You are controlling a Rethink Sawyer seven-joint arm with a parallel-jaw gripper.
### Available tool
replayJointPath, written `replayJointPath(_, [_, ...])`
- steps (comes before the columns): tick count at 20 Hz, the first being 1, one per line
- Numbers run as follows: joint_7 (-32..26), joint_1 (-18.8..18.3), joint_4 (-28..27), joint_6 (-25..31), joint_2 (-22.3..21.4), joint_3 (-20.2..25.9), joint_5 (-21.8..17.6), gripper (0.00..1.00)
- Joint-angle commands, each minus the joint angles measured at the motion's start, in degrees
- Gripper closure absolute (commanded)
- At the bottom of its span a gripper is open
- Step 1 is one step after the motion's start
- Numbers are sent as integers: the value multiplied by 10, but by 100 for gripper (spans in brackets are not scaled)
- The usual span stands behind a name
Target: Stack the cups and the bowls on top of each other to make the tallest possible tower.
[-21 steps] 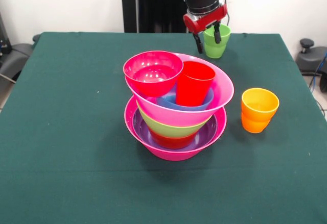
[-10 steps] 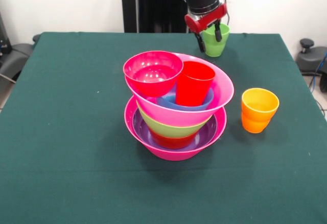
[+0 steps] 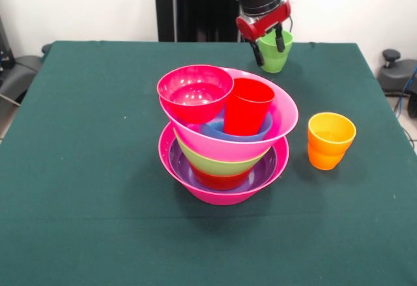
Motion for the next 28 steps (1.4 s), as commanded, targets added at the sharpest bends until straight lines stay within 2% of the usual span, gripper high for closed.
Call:
replayJointPath(1, [-97,-12,-38,58,-4,75,-5,0])
replayJointPath(11, [-83,-4,-23,35,-16,65,-34,0])
replayJointPath(28, [-102,-12,18,25,-41,67,-95,0])
